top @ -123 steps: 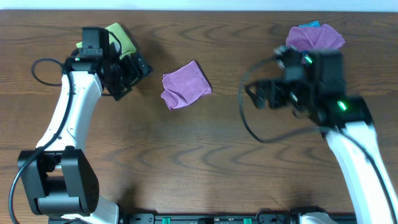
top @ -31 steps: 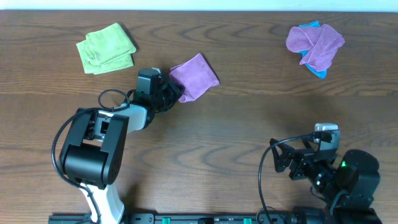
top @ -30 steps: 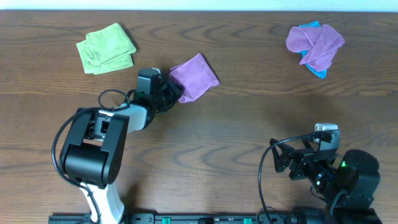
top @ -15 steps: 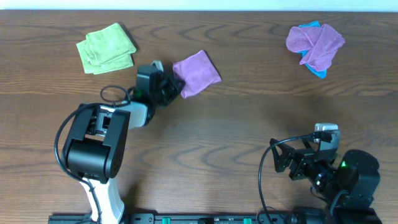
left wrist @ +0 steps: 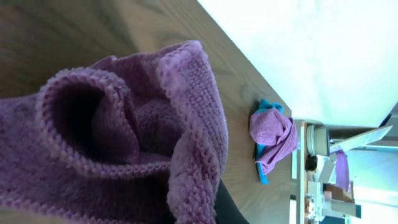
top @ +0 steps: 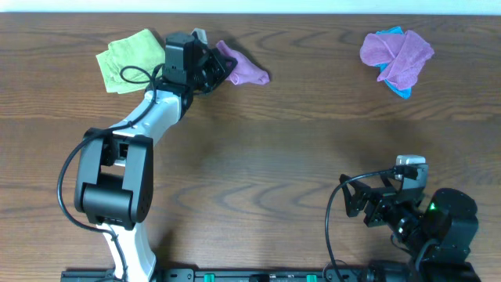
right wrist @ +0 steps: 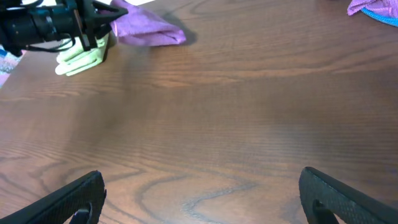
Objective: Fold the cloth
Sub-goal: 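Carry the folded purple cloth with the left gripper to the green cloth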
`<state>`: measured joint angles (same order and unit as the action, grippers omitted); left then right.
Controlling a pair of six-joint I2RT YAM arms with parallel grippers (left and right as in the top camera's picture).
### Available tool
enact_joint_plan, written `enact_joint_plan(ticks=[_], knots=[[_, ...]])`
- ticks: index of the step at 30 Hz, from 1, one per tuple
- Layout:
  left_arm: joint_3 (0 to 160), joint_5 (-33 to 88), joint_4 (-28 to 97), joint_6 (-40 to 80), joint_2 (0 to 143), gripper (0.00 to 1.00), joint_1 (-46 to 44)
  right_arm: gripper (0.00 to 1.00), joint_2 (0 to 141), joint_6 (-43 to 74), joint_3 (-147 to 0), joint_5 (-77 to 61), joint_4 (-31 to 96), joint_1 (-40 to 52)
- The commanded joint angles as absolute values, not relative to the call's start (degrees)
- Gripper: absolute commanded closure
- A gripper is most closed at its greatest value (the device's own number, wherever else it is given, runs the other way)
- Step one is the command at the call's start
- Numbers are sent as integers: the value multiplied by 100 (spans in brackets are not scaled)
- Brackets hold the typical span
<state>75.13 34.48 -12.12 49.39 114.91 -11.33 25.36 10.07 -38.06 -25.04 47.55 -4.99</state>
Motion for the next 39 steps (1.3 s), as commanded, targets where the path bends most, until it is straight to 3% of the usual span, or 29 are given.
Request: enact_joint_plan(ticks=[1,22,39], knots=[[7673,3474,-1181,4711,11528,94,-1070,1,2512,1068,-3769,-2508,4764,-539],[8755,3673,-397,4388,11528,94,-327,1,2512,1068,-3769,-2508,4764,-539],[9813,2982,377,3485,11583,94,683,1,2512,1068,-3769,-2508,4764,-539]])
